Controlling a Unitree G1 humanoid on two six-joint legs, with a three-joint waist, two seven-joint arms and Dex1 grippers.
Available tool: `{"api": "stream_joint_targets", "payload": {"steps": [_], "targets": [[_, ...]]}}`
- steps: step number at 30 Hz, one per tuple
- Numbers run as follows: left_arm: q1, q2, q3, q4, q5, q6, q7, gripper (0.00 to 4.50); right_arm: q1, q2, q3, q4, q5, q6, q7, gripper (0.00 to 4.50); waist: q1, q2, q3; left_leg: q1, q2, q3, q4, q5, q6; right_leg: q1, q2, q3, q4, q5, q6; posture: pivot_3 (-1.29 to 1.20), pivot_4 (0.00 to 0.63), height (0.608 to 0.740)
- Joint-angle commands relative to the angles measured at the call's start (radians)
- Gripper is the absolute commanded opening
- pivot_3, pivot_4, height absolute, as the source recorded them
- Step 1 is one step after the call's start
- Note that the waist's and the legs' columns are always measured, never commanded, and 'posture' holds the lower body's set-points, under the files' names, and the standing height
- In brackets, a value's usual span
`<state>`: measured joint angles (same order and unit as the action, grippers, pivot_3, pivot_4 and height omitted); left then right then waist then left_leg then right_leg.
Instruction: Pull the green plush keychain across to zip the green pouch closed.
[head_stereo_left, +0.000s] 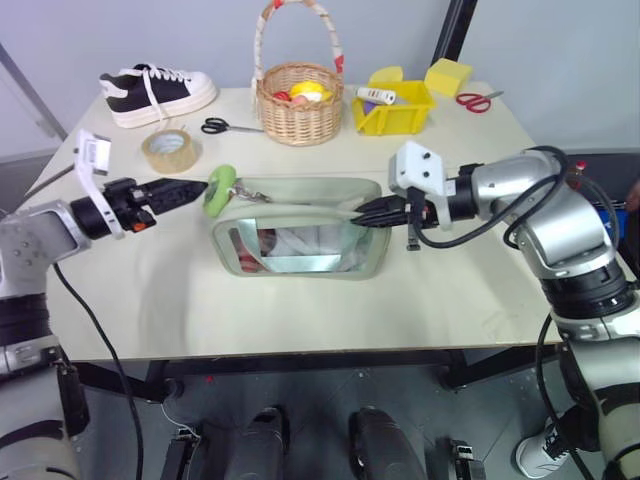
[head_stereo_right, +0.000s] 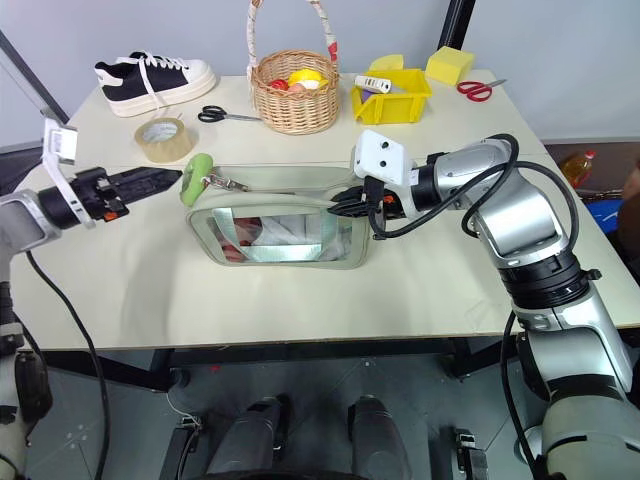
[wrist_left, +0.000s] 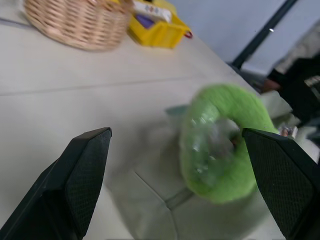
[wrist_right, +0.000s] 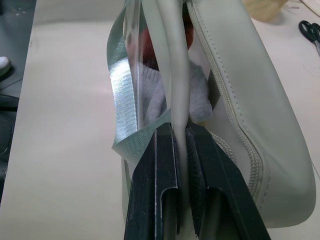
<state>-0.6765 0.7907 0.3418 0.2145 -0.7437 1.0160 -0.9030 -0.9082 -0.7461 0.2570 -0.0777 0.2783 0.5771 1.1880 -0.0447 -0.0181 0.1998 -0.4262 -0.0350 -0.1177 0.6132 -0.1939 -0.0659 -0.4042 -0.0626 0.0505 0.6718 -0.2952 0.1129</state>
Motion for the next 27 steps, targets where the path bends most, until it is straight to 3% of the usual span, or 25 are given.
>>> {"api": "stream_joint_targets", "payload": {"steps": [1,2,3,4,11,19,23,27], "targets": [[-0.007,0.004,-0.002,-0.028,-0.007,-0.012,-0.006,4.5,-0.001,0.004,-0.016,-0.034,0.002,0.003,-0.001,0.02,-0.001,0.0,0.0,0.0,0.0,0.0,0.0,0.0,0.0,0.0,0.0,0.0,0.0,0.0,0.0,0.0,0.15,0.74],[-0.008,0.004,-0.004,-0.022,-0.004,-0.016,-0.005,4.5,0.0,0.004,-0.017,-0.037,0.003,0.006,-0.002,0.02,-0.002,0.0,0.0,0.0,0.0,0.0,0.0,0.0,0.0,0.0,0.0,0.0,0.0,0.0,0.0,0.0,0.15,0.74],[-0.009,0.004,-0.009,-0.017,0.002,-0.021,-0.004,3.96,-0.001,0.005,-0.017,-0.035,0.002,0.007,-0.003,0.0,-0.002,0.0,0.0,0.0,0.0,0.0,0.0,0.0,0.0,0.0,0.0,0.0,0.0,0.0,0.0,0.0,0.15,0.74],[-0.011,0.002,-0.01,-0.014,0.0,-0.02,-0.005,3.71,-0.002,0.005,-0.016,-0.032,0.001,0.007,-0.004,0.0,-0.001,0.0,0.0,0.0,0.0,0.0,0.0,0.0,0.0,0.0,0.0,0.0,0.0,0.0,0.0,0.0,0.15,0.74],[-0.011,0.008,-0.007,-0.044,-0.005,-0.019,-0.004,0.18,-0.006,0.012,-0.016,-0.024,-0.003,0.004,-0.014,0.0,-0.001,0.0,0.0,0.0,0.0,0.0,0.0,0.0,0.0,0.0,0.0,0.0,0.0,0.0,0.0,0.0,0.15,0.74],[-0.203,0.066,-0.016,-0.086,-0.034,0.002,-0.018,0.04,-0.017,0.022,-0.019,0.004,-0.015,-0.017,-0.03,0.0,-0.001,0.0,0.0,0.0,0.0,0.0,0.0,0.0,0.0,0.0,0.0,0.0,0.0,0.0,0.0,0.0,0.15,0.74],[-0.254,0.079,-0.113,-0.138,-0.006,-0.017,-0.079,0.04,-0.022,0.035,-0.018,0.015,-0.025,-0.029,-0.035,0.0,-0.002,0.0,0.0,0.0,0.0,0.001,-0.001,0.0,0.0,0.0,0.0,0.0,-0.001,0.0,0.0,0.0,0.15,0.74],[-0.222,0.095,-0.323,-0.192,0.167,-0.19,-0.162,0.04,-0.021,0.043,-0.021,0.011,-0.029,-0.029,-0.042,0.0,-0.002,0.0,0.0,0.001,0.0,0.001,0.0,0.0,0.0,0.0,0.001,0.0,0.0,0.0,0.0,0.0,0.15,0.74]]}}
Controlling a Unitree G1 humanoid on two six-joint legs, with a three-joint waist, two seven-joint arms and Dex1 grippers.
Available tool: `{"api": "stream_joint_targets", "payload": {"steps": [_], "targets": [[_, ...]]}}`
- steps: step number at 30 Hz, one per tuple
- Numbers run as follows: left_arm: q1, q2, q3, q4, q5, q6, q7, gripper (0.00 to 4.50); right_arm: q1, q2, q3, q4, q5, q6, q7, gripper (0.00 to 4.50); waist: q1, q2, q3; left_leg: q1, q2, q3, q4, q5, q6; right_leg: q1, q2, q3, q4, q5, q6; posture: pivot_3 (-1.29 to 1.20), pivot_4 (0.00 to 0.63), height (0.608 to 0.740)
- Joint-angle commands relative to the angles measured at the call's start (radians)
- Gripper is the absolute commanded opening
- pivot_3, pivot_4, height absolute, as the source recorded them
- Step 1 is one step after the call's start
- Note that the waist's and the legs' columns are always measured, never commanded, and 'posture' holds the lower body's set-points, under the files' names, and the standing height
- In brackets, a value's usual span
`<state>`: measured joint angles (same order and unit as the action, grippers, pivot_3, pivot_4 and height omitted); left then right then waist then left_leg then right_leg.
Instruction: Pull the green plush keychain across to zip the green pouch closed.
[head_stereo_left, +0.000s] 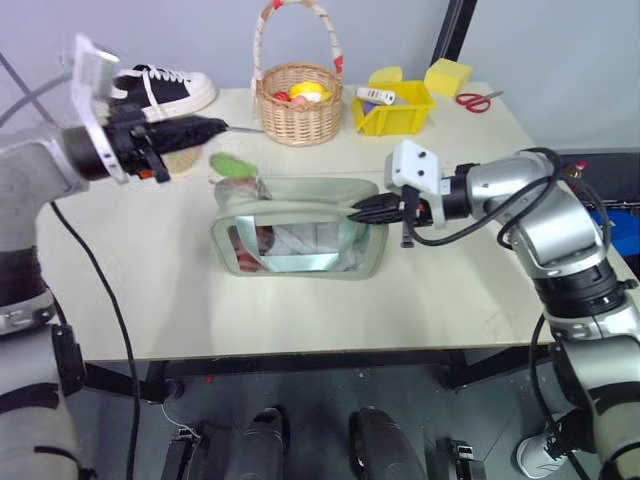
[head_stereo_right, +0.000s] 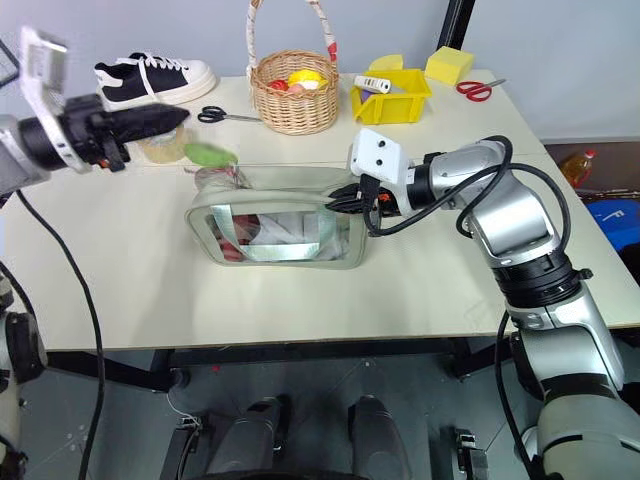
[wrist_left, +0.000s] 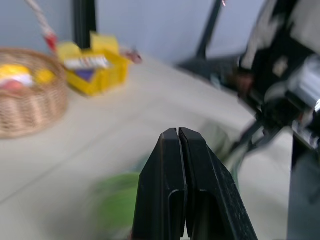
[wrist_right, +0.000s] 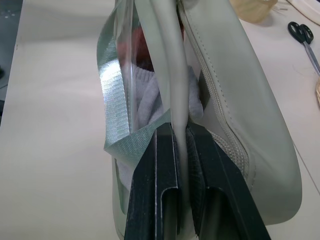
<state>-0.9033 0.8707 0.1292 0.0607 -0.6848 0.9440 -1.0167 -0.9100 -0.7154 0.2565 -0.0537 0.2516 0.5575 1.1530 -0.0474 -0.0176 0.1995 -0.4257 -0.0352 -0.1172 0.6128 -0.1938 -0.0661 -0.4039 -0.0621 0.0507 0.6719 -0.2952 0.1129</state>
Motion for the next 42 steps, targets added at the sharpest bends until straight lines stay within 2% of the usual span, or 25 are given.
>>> {"api": "stream_joint_targets", "payload": {"steps": [1,4,8,9,11,15,17,23,27,34,42], "targets": [[0.005,0.009,-0.139,-0.031,0.134,-0.147,-0.058,0.04,-0.019,0.015,-0.02,-0.013,-0.003,-0.009,-0.009,0.0,0.001,0.0,0.0,0.0,0.0,0.0,0.0,0.0,0.0,0.0,0.0,0.0,0.0,0.0,0.0,0.0,0.15,0.74],[-0.048,-0.041,-0.169,0.029,0.167,-0.196,-0.066,0.04,-0.006,0.015,-0.026,-0.033,-0.001,0.001,-0.019,0.0,0.001,0.0,0.0,0.0,0.0,0.0,0.0,0.0,0.0,0.0,0.0,0.0,0.0,0.0,0.0,0.0,0.15,0.74],[-0.133,-0.07,-0.129,0.113,0.177,-0.222,-0.055,0.04,0.002,0.007,-0.035,-0.041,-0.001,0.01,-0.028,0.0,0.0,0.0,0.0,-0.001,0.0,0.0,0.0,0.0,0.0,-0.001,0.0,0.0,0.0,0.0,0.0,0.0,0.15,0.74],[-0.158,-0.064,-0.11,0.139,0.171,-0.22,-0.058,0.28,0.004,0.005,-0.037,-0.042,-0.001,0.011,-0.03,0.0,-0.001,0.0,0.0,-0.001,0.0,0.0,0.0,0.0,0.0,-0.001,0.0,0.0,0.0,0.0,0.0,0.0,0.15,0.74],[-0.193,-0.049,-0.08,0.18,0.161,-0.214,-0.068,0.93,0.007,0.003,-0.039,-0.045,0.0,0.012,-0.033,0.0,-0.002,0.0,0.0,-0.001,0.0,0.0,0.0,0.0,0.0,-0.001,0.0,0.0,0.0,0.0,0.0,0.0,0.15,0.74],[-0.236,0.016,-0.045,0.303,0.219,-0.241,-0.046,2.92,0.01,0.004,-0.04,-0.043,0.001,0.01,-0.037,0.0,-0.005,0.0,0.0,-0.001,0.0,0.0,0.0,0.0,0.0,-0.001,0.0,0.0,0.0,0.0,0.0,0.0,0.15,0.74],[-0.198,0.052,-0.043,0.332,0.247,-0.269,-0.053,3.94,0.008,0.006,-0.039,-0.039,0.0,0.007,-0.036,0.0,-0.008,0.0,0.0,-0.001,0.0,0.0,0.0,0.0,0.0,-0.001,0.0,0.0,0.001,0.0,0.0,0.0,0.15,0.74],[-0.019,0.069,0.01,0.279,0.239,-0.269,-0.039,3.94,0.004,0.009,-0.036,-0.028,-0.001,0.001,-0.03,0.0,-0.007,0.0,0.0,-0.001,0.0,-0.001,0.001,0.0,0.0,-0.001,0.0,0.0,0.001,0.0,0.0,0.0,0.15,0.74],[0.053,0.031,0.033,0.19,0.195,-0.224,-0.015,3.94,0.001,0.01,-0.031,-0.024,-0.002,-0.001,-0.022,0.0,0.0,0.0,0.0,-0.001,0.0,-0.001,0.001,0.0,0.0,-0.001,0.0,0.0,0.001,0.0,0.0,0.0,0.15,0.74],[0.031,0.0,0.032,0.147,0.166,-0.194,-0.018,3.94,0.0,0.009,-0.027,-0.031,-0.004,0.008,-0.014,0.0,-0.001,0.0,0.0,-0.001,0.0,-0.001,0.001,0.0,0.0,-0.001,0.0,0.0,0.001,0.0,0.0,0.0,0.15,0.74],[0.019,-0.041,-0.054,0.195,0.245,-0.281,-0.042,3.94,0.01,0.004,-0.031,-0.057,0.002,0.029,-0.016,0.0,0.002,0.0,0.0,-0.001,0.0,0.0,0.001,0.0,0.0,0.0,0.0,0.0,0.001,0.0,0.0,0.0,0.15,0.74]]}}
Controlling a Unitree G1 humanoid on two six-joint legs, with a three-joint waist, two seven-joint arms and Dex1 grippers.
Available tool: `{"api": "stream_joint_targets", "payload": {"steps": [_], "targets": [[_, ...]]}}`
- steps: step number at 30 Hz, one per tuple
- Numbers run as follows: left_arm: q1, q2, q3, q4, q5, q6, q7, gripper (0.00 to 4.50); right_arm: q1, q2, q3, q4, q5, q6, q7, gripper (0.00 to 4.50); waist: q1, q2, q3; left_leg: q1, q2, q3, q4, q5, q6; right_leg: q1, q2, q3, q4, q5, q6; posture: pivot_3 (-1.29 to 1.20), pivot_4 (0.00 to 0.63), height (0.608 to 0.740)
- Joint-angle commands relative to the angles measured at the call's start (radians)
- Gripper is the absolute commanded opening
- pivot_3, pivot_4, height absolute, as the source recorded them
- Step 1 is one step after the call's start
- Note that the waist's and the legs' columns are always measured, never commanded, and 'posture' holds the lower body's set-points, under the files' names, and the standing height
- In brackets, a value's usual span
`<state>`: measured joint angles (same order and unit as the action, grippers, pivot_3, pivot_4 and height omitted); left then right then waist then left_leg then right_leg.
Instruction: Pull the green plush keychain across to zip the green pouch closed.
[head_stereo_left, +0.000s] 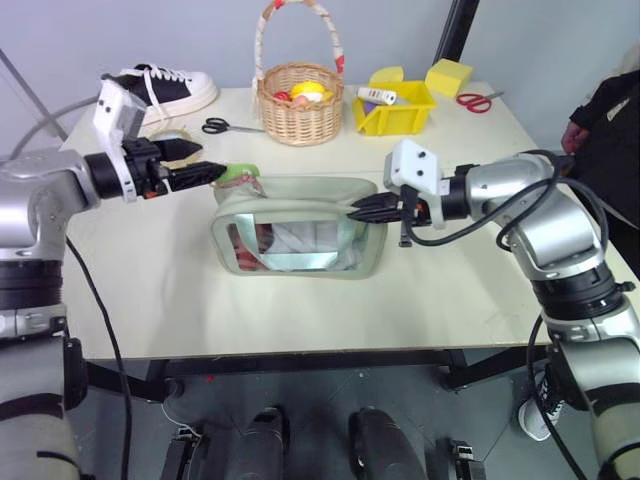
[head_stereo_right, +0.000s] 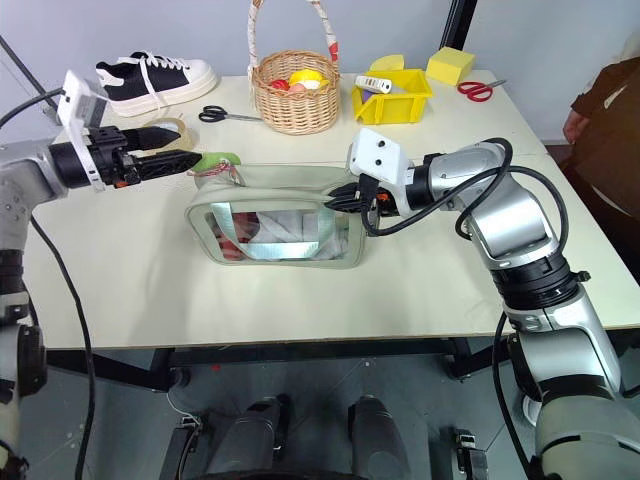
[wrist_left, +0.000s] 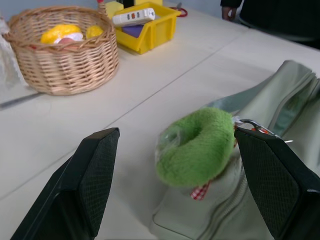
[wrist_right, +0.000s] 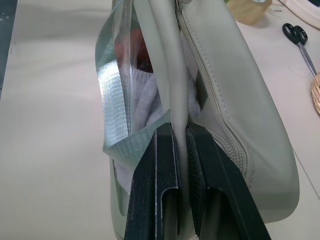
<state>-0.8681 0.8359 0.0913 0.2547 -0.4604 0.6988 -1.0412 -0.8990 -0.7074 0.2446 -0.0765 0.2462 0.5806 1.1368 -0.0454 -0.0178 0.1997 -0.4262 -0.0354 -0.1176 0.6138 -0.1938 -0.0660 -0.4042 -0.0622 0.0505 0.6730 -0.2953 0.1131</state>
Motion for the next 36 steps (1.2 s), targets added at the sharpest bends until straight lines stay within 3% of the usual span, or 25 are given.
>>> {"api": "stream_joint_targets", "payload": {"steps": [1,3,6,12,18,24,32,36], "targets": [[-0.017,-0.011,-0.024,0.007,0.027,-0.044,-0.023,3.94,0.0,-0.004,-0.02,-0.036,0.007,0.009,0.0,0.0,-0.001,0.0,0.0,0.0,0.0,0.0,0.0,0.0,0.0,0.0,0.0,0.0,0.0,0.0,0.0,0.0,0.15,0.74],[-0.022,-0.02,-0.031,0.021,0.034,-0.053,-0.028,3.94,0.001,-0.006,-0.021,-0.041,0.007,0.013,-0.002,0.0,-0.002,0.0,0.0,0.0,0.0,0.0,0.0,0.0,0.0,0.0,0.0,0.0,0.0,0.0,0.0,0.0,0.15,0.74],[-0.032,-0.029,-0.035,0.051,0.046,-0.07,-0.038,3.08,0.005,-0.012,-0.026,-0.049,0.009,0.023,-0.004,0.0,-0.001,0.0,0.0,0.0,0.0,0.0,0.0,0.0,0.0,0.0,0.0,0.0,0.0,0.0,0.0,0.0,0.15,0.74],[-0.073,-0.042,-0.005,0.059,0.022,-0.056,-0.036,0.03,0.014,-0.017,-0.028,-0.06,0.013,0.03,-0.005,0.0,0.001,0.0,0.0,0.0,0.0,0.0,0.0,0.0,0.0,0.0,0.0,0.0,0.0,0.0,0.0,0.0,0.15,0.74],[-0.131,-0.024,0.032,-0.043,-0.041,0.013,-0.033,0.03,0.011,-0.01,-0.026,-0.049,0.01,0.022,-0.011,0.0,-0.002,0.0,0.0,0.0,0.0,0.0,0.0,0.0,0.0,0.0,0.0,0.0,0.0,0.0,0.0,0.0,0.15,0.74],[-0.011,0.03,-0.064,-0.287,-0.034,0.033,-0.117,0.03,0.007,-0.002,-0.024,-0.039,0.008,0.013,-0.014,0.0,-0.002,0.0,0.0,0.0,0.0,0.0,-0.001,0.0,0.0,0.0,0.0,0.0,0.0,0.0,0.0,0.0,0.15,0.74],[0.036,0.042,-0.161,-0.29,0.128,-0.175,-0.115,0.03,0.014,-0.001,-0.024,-0.046,0.007,0.014,-0.017,0.0,0.0,0.0,0.0,0.0,0.0,0.0,0.0,0.0,0.0,0.0,0.0,0.0,0.0,0.0,0.0,0.0,0.15,0.74],[-0.006,0.033,-0.144,-0.257,0.127,-0.161,-0.117,1.57,0.016,0.003,-0.026,-0.051,0.011,0.017,-0.021,0.0,-0.001,0.0,0.0,0.0,0.0,0.0,0.0,0.0,0.0,0.0,0.0,0.0,0.0,0.0,0.0,0.0,0.15,0.74]]}}
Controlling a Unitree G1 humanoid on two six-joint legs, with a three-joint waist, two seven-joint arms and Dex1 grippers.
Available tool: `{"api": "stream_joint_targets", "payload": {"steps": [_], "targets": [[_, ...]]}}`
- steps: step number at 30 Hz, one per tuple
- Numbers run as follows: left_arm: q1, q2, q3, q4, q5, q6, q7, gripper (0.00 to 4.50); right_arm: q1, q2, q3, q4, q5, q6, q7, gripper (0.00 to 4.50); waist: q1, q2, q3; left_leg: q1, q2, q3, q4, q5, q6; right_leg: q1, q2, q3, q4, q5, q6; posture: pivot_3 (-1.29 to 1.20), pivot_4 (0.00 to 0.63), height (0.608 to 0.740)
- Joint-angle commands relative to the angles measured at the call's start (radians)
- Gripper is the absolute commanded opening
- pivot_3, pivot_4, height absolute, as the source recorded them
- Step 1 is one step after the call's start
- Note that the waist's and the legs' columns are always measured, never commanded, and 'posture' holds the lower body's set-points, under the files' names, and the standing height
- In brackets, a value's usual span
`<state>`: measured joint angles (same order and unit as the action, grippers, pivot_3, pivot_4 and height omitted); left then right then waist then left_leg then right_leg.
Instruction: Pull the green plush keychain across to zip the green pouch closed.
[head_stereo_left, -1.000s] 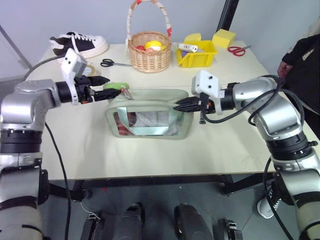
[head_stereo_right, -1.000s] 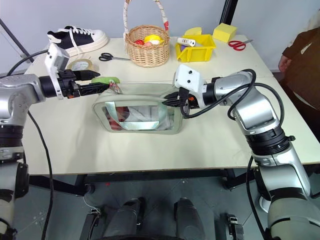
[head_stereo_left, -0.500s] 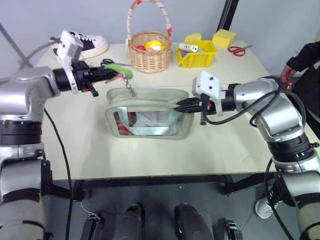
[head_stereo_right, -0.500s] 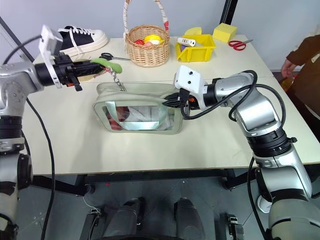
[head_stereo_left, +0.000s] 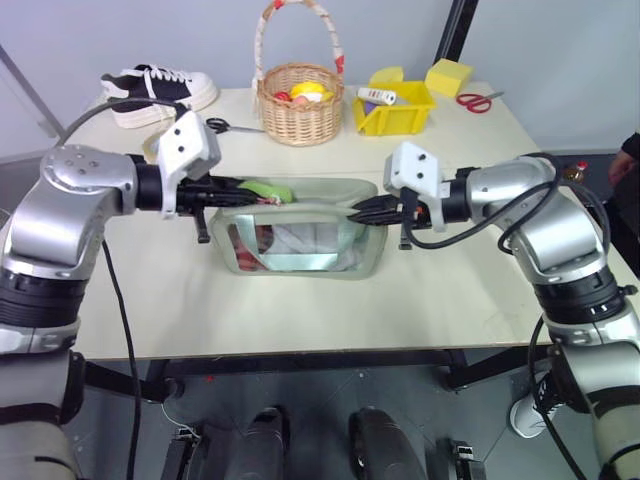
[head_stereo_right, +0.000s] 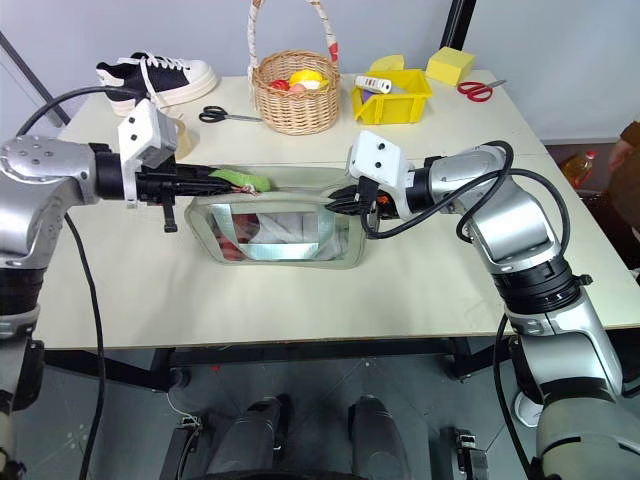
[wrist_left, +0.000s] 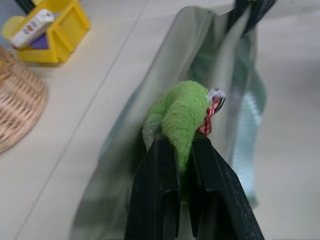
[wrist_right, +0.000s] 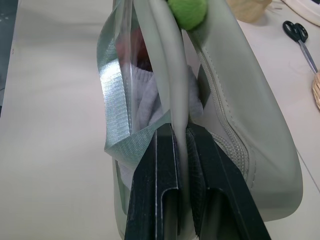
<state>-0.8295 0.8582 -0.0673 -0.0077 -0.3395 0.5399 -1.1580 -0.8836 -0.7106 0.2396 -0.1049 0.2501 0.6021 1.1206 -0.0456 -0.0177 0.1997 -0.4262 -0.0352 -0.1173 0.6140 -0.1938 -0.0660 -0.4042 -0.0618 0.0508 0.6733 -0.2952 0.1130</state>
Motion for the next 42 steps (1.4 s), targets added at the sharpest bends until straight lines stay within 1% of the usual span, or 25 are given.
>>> {"api": "stream_joint_targets", "payload": {"steps": [1,2,4,7,10,12,14,18,22,24,27,31,35,38,42], "targets": [[-0.058,0.016,0.013,0.016,0.018,-0.006,0.001,2.03,0.001,0.006,-0.021,-0.022,0.007,-0.005,-0.005,0.0,0.0,0.0,0.0,0.0,0.0,0.0,0.0,0.0,0.0,0.0,0.0,0.0,0.0,0.0,0.0,0.0,0.15,0.74],[-0.068,0.033,0.009,0.022,0.025,-0.006,-0.017,2.6,0.002,0.007,-0.019,-0.019,0.006,-0.01,-0.004,0.0,0.0,0.0,0.0,0.0,0.0,0.0,0.0,0.0,0.0,0.0,0.0,0.0,0.0,0.0,0.0,0.0,0.15,0.74],[-0.078,0.078,0.006,0.023,0.024,-0.002,-0.074,3.54,0.001,0.011,-0.015,-0.01,0.003,-0.019,-0.002,0.0,-0.005,0.0,0.0,0.0,0.0,0.0,0.0,0.0,0.0,0.0,0.0,0.0,0.0,0.0,0.0,0.0,0.15,0.74],[-0.087,0.156,0.02,0.02,0.01,0.015,-0.155,3.54,-0.008,0.022,-0.01,0.01,-0.003,-0.035,0.001,0.0,-0.013,0.0,0.0,0.0,0.0,0.0,-0.001,0.0,0.0,-0.001,0.0,0.0,0.0,0.0,0.0,0.0,0.15,0.74],[-0.09,0.206,0.041,0.094,0.036,-0.029,-0.176,3.54,-0.023,0.04,-0.006,0.033,-0.007,-0.051,0.0,0.0,-0.014,0.0,0.0,0.0,0.0,0.0,-0.001,0.0,0.0,0.0,0.0,0.0,0.0,0.0,0.0,0.0,0.15,0.74],[-0.079,0.212,0.054,0.17,0.063,-0.061,-0.144,3.54,-0.028,0.049,-0.005,0.042,-0.009,-0.059,0.003,0.0,-0.017,0.0,0.0,0.0,0.0,0.0,0.0,0.0,0.0,0.0,0.0,0.0,0.0,0.0,0.0,0.0,0.15,0.74],[-0.045,0.206,0.072,0.195,0.057,-0.059,-0.128,3.54,-0.031,0.053,-0.004,0.048,-0.012,-0.064,0.006,0.0,-0.022,0.0,0.0,0.001,0.0,0.0,0.0,0.0,0.0,0.0,0.0,0.0,0.001,0.0,0.0,0.0,0.15,0.74],[0.064,0.17,0.107,0.125,0.023,-0.032,-0.086,3.54,-0.031,0.05,-0.007,0.049,-0.014,-0.064,0.016,0.0,-0.024,0.0,0.0,0.001,0.0,0.0,0.0,0.0,0.0,0.0,0.0,0.0,0.003,0.0,0.0,0.0,0.15,0.74],[0.1,0.113,0.126,0.056,-0.012,0.025,-0.028,3.54,-0.032,0.048,-0.007,0.052,-0.019,-0.061,0.019,0.0,-0.022,0.0,0.0,0.0,0.0,0.0,0.001,0.0,0.0,0.0,0.0,0.0,0.003,0.0,0.0,0.0,0.15,0.74],[0.105,0.105,0.132,0.016,-0.035,0.072,-0.021,3.54,-0.032,0.045,-0.007,0.052,-0.022,-0.057,0.02,0.0,-0.022,0.0,0.0,0.001,0.0,-0.001,0.001,0.0,0.0,0.0,0.0,0.0,0.003,0.0,0.0,0.0,0.15,0.74],[0.107,0.119,0.145,-0.026,-0.058,0.106,-0.025,3.54,-0.029,0.04,-0.01,0.047,-0.023,-0.053,0.022,0.0,-0.022,0.0,0.0,0.001,0.0,0.0,0.001,0.0,0.0,0.0,0.0,0.0,0.003,0.0,0.0,0.0,0.15,0.74],[0.034,0.158,0.159,0.013,-0.045,0.109,-0.022,3.54,-0.028,0.038,-0.011,0.042,-0.027,-0.05,0.023,0.0,-0.022,0.0,0.0,0.001,0.0,0.0,0.001,0.0,0.0,0.0,0.0,0.0,0.004,0.0,0.0,0.0,0.15,0.74],[0.016,0.222,0.182,-0.026,-0.115,0.187,-0.078,3.54,-0.027,0.035,-0.012,0.043,-0.03,-0.051,0.024,0.0,-0.024,0.0,0.0,0.001,0.0,0.0,0.0,0.0,0.0,0.0,0.0,0.0,0.003,0.0,0.0,0.0,0.15,0.74],[0.09,0.262,0.197,-0.123,-0.167,0.244,-0.104,3.54,-0.028,0.036,-0.013,0.048,-0.034,-0.053,0.022,0.0,-0.023,0.0,0.0,0.001,0.0,0.0,0.0,0.0,0.0,0.0,0.0,0.0,0.003,-0.001,0.001,0.0,0.15,0.74],[0.194,0.279,0.204,-0.199,-0.177,0.249,-0.089,3.54,-0.03,0.04,-0.011,0.049,-0.033,-0.05,0.022,0.0,-0.023,0.0,0.0,0.001,0.0,0.0,0.0,0.0,0.0,0.0,0.0,0.0,0.004,0.0,0.0,0.0,0.15,0.74]]}}
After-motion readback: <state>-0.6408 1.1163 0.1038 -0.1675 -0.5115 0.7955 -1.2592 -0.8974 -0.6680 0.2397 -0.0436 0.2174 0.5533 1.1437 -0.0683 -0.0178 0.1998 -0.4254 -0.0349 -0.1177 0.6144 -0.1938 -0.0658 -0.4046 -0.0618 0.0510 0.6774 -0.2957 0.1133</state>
